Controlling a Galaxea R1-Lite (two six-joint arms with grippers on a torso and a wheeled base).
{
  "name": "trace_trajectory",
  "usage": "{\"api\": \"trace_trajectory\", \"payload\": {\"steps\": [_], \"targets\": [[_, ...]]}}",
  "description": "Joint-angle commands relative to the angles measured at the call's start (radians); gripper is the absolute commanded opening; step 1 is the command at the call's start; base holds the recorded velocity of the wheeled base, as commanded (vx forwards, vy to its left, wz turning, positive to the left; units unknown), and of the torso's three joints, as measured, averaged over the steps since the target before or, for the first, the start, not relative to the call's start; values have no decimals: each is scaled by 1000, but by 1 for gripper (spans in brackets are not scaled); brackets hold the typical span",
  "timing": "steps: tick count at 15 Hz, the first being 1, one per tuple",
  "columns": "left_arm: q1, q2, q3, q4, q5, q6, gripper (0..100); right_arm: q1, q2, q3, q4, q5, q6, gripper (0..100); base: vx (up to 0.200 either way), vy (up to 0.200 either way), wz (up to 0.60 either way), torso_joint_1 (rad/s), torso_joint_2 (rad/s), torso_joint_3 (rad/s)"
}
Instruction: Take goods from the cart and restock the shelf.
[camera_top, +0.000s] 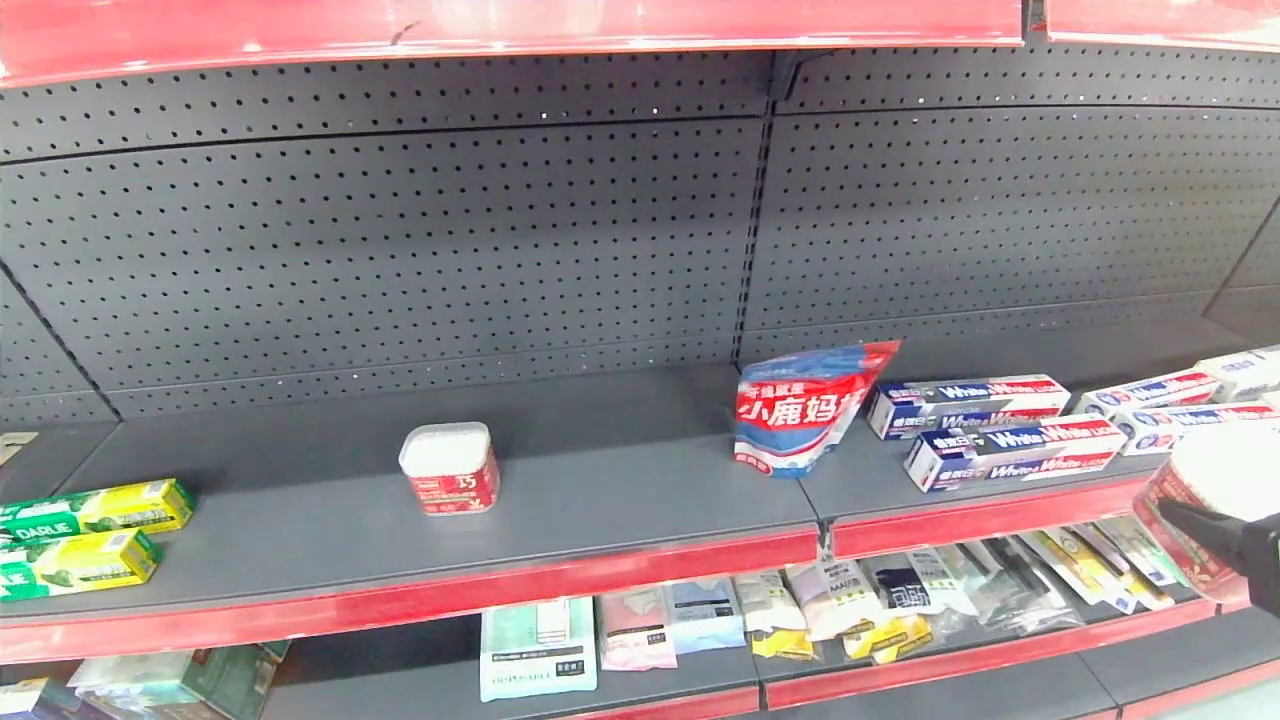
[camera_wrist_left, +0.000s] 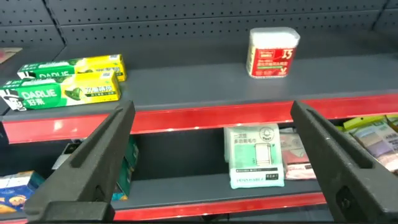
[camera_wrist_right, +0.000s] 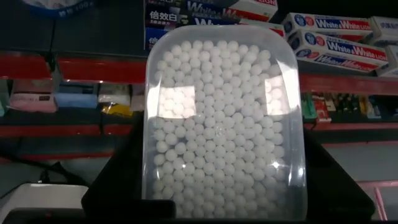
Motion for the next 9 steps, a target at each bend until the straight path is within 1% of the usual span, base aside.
{"api": "trace_trajectory", "payload": {"steps": [1, 2, 3, 4, 5, 6, 7, 8, 9], "targets": [[0, 1, 1, 1, -1, 0, 100, 5, -46, 18, -1, 4, -2, 0, 0, 0, 0, 0, 0, 0], [0, 1, -1, 1, -1, 1, 100, 7, -68, 29, -1, 8, 2, 0, 0, 0, 0, 0, 0, 0], [0, 1, -1, 1, -3, 3, 100, 8, -94, 35, -1, 43, 7, 0, 0, 0, 0, 0, 0, 0], [-5, 22, -1, 1, -3, 3, 100, 7, -112, 41, -2, 113, 13, 0, 0, 0, 0, 0, 0, 0], [-6, 27, -1, 1, -3, 6, 100, 7, -125, 43, -5, 157, 27, 0, 0, 0, 0, 0, 0, 0], [-5, 27, -1, -1, -4, 27, 100, 10, -146, 44, -17, 232, 38, 0, 0, 0, 0, 0, 0, 0], [-6, 28, -5, -1, -21, 35, 100, 7, -154, 43, -17, 275, 33, 0, 0, 0, 0, 0, 0, 0], [-5, 59, -71, 2, -35, 35, 100, 7, -154, 37, -17, 278, 28, 0, 0, 0, 0, 0, 0, 0], [-3, 337, -309, 1, -29, -15, 100, 7, -151, 24, -17, 278, 30, 0, 0, 0, 0, 0, 0, 0]]}}
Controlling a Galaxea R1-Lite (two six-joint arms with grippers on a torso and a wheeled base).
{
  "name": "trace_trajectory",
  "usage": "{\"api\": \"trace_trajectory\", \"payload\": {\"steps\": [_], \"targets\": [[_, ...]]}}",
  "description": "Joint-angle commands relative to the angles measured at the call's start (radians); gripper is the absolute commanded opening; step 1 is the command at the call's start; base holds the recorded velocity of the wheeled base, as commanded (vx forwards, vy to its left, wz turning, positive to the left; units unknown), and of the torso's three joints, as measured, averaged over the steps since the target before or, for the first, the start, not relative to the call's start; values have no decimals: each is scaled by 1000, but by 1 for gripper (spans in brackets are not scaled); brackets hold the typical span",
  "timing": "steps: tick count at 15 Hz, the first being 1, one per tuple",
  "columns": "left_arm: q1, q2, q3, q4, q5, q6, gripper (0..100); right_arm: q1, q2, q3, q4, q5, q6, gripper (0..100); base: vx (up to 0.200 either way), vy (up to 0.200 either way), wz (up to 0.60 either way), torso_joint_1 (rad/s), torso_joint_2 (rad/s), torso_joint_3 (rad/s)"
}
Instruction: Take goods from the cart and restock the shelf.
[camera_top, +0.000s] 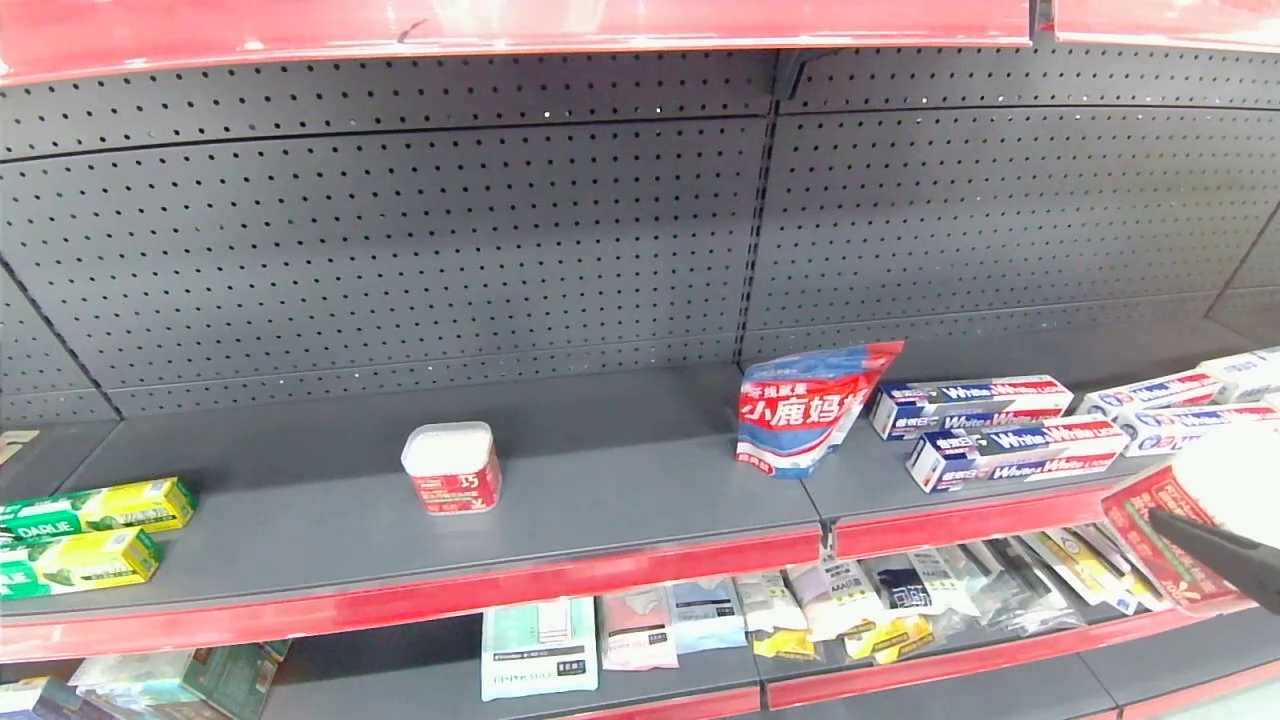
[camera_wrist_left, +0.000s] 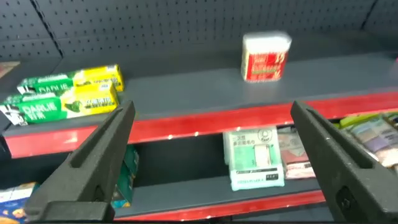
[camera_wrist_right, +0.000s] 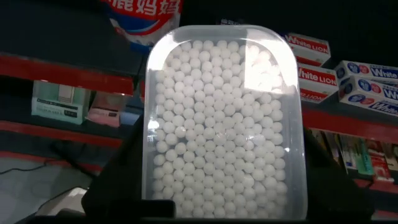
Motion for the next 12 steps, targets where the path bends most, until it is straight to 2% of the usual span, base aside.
{"api": "trace_trajectory", "payload": {"steps": [1, 2, 3, 4, 5, 8, 10, 12], "targets": [[7, 477, -420, -7, 19, -167, 100, 0, -7, -19, 0, 1, -1, 0, 0, 0, 0, 0, 0, 0], [7, 546, -471, -5, 44, -187, 100, -1, -6, -19, 0, 1, -1, 0, 0, 0, 0, 0, 0, 0], [7, 661, -477, -7, 103, -183, 100, 0, -1, -22, 0, 1, -3, 0, 0, 0, 0, 0, 0, 0], [6, 734, -463, -10, 159, -150, 100, 0, -3, -22, 0, -1, -3, 0, 0, 0, 0, 0, 0, 0], [7, 807, -451, -22, 179, -137, 100, 0, -1, -22, 0, 1, -3, 0, 0, 0, 0, 0, 0, 0], [7, 1035, -445, -183, 114, -137, 100, -1, 8, -20, 0, -1, -1, 0, 0, 0, 0, 0, 0, 0], [-7, 1230, -476, -286, 136, -134, 100, -3, 14, -8, 0, -1, -1, 0, 0, 0, 0, 0, 0, 0], [-40, 1351, -532, -285, 142, -171, 100, -1, 14, -2, 1, -1, -1, 0, 0, 0, 0, 0, 0, 0]]}}
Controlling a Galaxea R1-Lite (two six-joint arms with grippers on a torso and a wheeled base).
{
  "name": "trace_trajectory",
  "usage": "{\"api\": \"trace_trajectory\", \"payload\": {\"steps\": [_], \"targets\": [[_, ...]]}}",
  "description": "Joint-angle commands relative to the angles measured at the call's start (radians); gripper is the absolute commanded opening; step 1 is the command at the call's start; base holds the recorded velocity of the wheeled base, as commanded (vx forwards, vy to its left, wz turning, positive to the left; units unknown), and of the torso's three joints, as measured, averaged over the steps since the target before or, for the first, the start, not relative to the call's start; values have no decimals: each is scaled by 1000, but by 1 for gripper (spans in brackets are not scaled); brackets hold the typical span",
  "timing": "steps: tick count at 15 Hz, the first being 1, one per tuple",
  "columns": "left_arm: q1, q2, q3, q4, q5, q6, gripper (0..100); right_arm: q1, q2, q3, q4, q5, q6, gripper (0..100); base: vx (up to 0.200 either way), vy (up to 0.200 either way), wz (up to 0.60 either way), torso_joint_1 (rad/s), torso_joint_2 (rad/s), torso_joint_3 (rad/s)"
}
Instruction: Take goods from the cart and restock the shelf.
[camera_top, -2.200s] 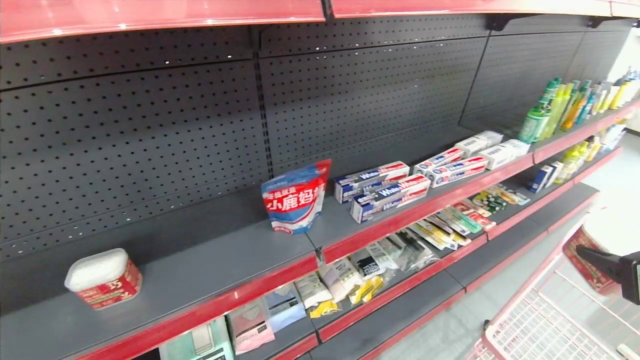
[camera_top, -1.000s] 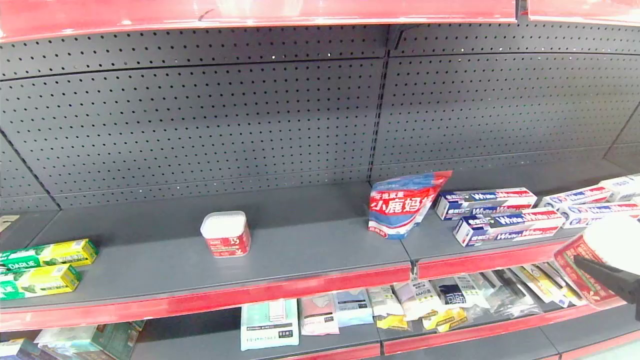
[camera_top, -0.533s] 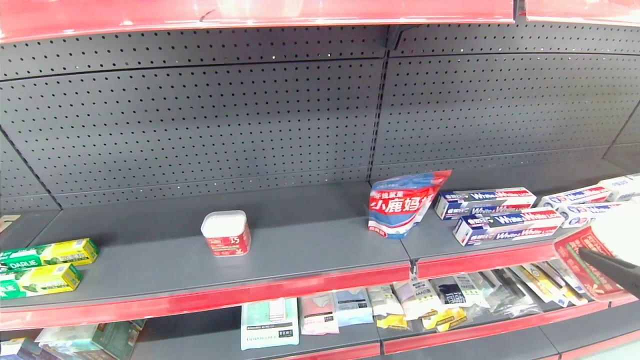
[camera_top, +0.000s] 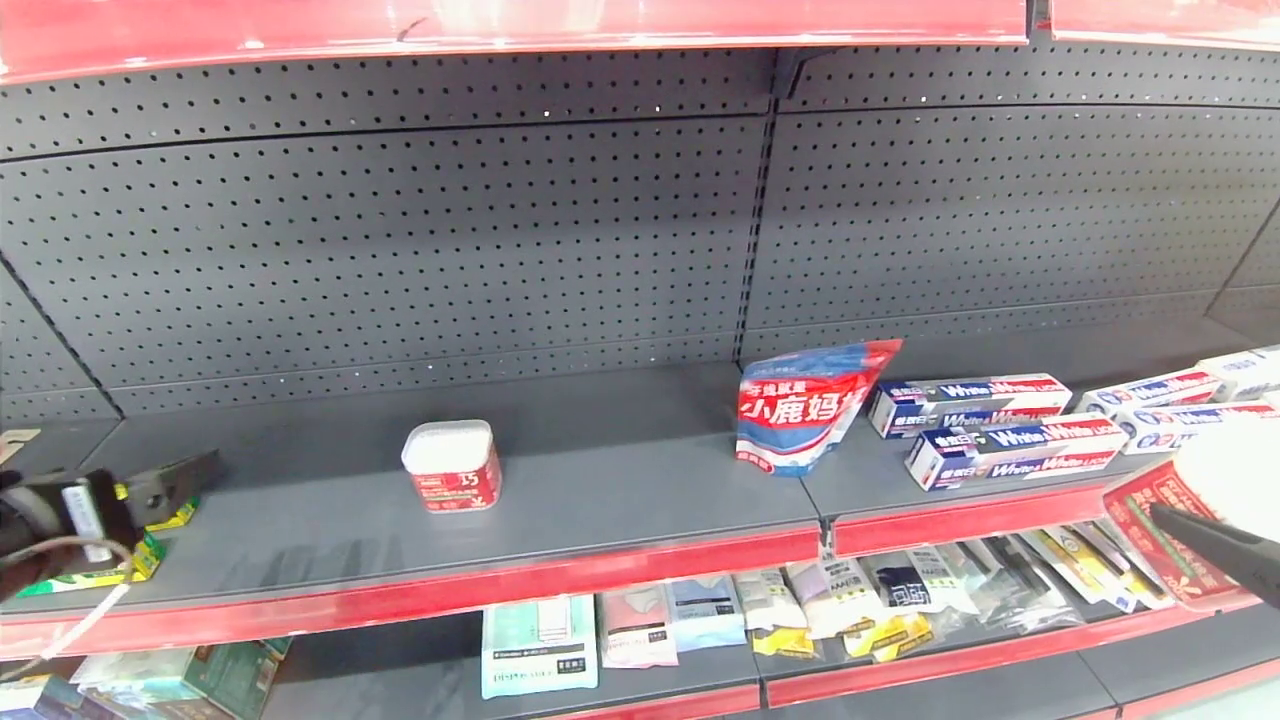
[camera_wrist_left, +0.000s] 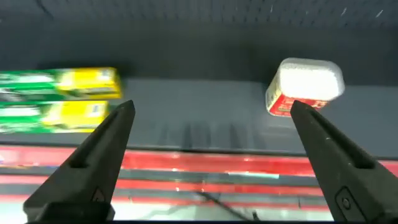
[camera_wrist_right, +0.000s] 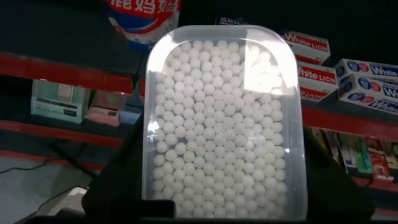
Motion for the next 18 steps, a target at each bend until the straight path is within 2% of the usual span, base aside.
{"api": "trace_trajectory", "payload": {"steps": [1, 3, 4, 5, 6, 8, 9, 10, 12, 13, 14, 15, 16, 17, 18], "targets": [[-43, 338, -105, -55, 13, -59, 100, 1, 6, 4, 0, 0, -1, 0, 0, 0, 0, 0, 0, 0], [-69, 453, -185, -57, 45, -194, 100, 1, 7, 9, 0, 0, -1, 0, 0, 0, 0, 0, 0, 0], [-79, 464, -205, -58, 44, -232, 100, 1, 9, 9, 0, 0, -1, 0, 0, 0, 0, 0, 0, 0], [-83, 462, -202, -61, 22, -215, 100, 1, 10, 9, 0, 0, -1, 0, 0, 0, 0, 0, 0, 0], [-82, 455, -197, -61, -19, -162, 100, -1, 15, 9, 0, 0, 1, 0, 0, 0, 0, 0, 0, 0], [-63, 426, -159, -61, -151, -22, 100, -2, 29, 6, -1, 0, 1, 0, 0, 0, 0, 0, 0, 0], [-51, 424, -139, -63, -185, 41, 100, -2, 33, 6, -1, 0, 1, 0, 0, 0, 0, 0, 0, 0], [-40, 430, -134, -63, -205, 90, 100, -2, 41, 4, -1, 0, -1, 0, 0, 0, 0, 0, 0, 0], [-40, 473, -151, -83, -206, 94, 100, -2, 44, 7, -1, 0, -1, 0, 0, 0, 0, 0, 0, 0], [-40, 522, -168, -127, -200, 90, 100, -2, 43, 10, 0, 0, -1, 0, 0, 0, 0, 0, 0, 0], [-40, 570, -198, -181, -182, 65, 100, -2, 44, 10, 0, 0, -1, 0, 0, 0, 0, 0, 0, 0], [-59, 610, -232, -215, -133, 9, 100, -2, 44, 12, 0, 0, -1, 0, 0, 0, 0, 0, 0, 0], [-97, 646, -283, -216, -64, -70, 100, -1, 44, 12, 0, 0, -2, 0, 0, 0, 0, 0, 0, 0], [-112, 660, -303, -213, -41, -103, 100, -1, 44, 12, 0, 0, -2, 0, 0, 0, 0, 0, 0, 0], [-143, 696, -358, -179, 2, -168, 100, -1, 43, 12, 0, 0, -2, 0, 0, 0, 0, 0, 0, 0]]}}
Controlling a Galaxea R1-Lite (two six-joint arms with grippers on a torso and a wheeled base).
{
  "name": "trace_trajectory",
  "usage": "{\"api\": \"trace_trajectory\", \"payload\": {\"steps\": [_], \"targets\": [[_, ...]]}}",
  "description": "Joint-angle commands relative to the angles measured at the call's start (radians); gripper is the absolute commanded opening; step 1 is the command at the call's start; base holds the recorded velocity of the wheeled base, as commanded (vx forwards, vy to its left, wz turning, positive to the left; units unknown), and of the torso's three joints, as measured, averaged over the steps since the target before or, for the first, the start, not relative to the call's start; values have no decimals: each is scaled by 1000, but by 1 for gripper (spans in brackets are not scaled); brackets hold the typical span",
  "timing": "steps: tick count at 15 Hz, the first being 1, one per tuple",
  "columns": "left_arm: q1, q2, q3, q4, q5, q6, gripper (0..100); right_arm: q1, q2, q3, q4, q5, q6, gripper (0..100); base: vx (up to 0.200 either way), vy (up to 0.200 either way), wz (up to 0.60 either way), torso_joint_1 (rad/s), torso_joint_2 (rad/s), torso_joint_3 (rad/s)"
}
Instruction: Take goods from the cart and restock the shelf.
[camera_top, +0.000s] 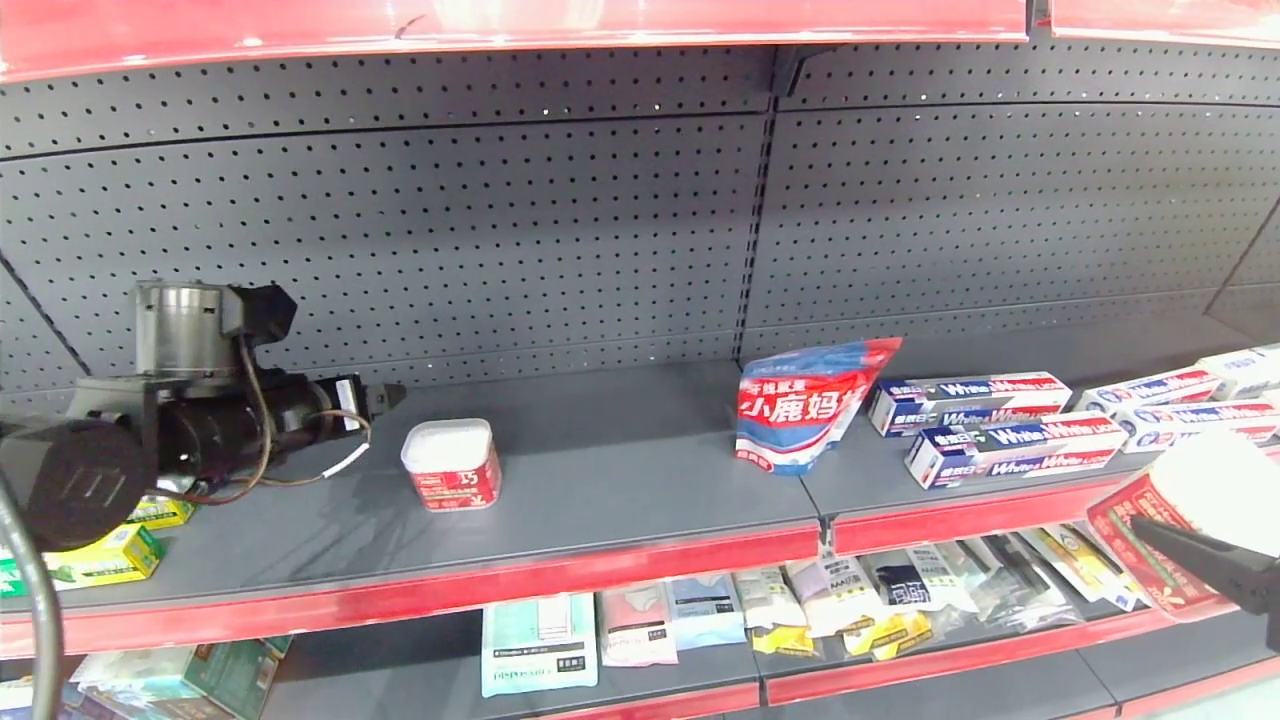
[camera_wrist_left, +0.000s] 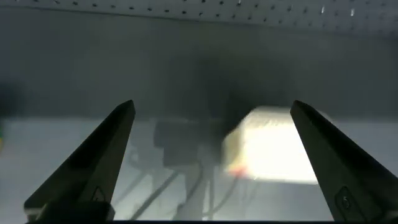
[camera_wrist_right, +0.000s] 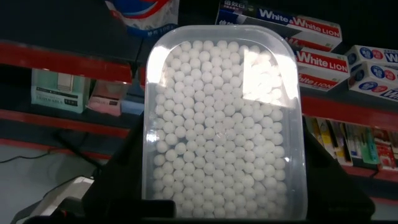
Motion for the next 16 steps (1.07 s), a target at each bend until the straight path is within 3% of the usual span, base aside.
{"api": "trace_trajectory", "payload": {"steps": [1, 5, 6, 7, 8, 12, 14, 16], "targets": [[-38, 93, -88, 59, 36, -33, 100, 0, 0, 1, 0, 1, 1, 0, 0, 0, 0, 0, 0, 0], [-39, 157, -307, 340, 38, -50, 100, 0, -11, 29, -2, 1, 0, 0, 0, 0, 0, 0, 0, 0], [-42, 170, -336, 359, 38, -57, 100, 0, -14, 32, -2, 1, 0, 0, 0, 0, 0, 0, 0, 0], [-56, 223, -419, 376, 42, -93, 100, 2, -15, 40, -2, 1, 0, 0, 0, 0, 0, 0, 0, 0], [-72, 252, -453, 381, 50, -103, 100, 2, -15, 41, -2, 1, 0, 0, 0, 0, 0, 0, 0, 0], [-127, 294, -458, 390, 67, -99, 100, 2, -15, 41, -2, 1, 0, 0, 0, 0, 0, 0, 0, 0], [-151, 288, -465, 442, 67, -99, 100, 2, -17, 40, -2, 1, 1, 0, 0, 0, 0, 0, 0, 0], [-151, 285, -485, 452, 67, -97, 100, 0, -23, 41, -2, 1, 1, 0, 0, 0, 0, 0, 0, 0]]}}
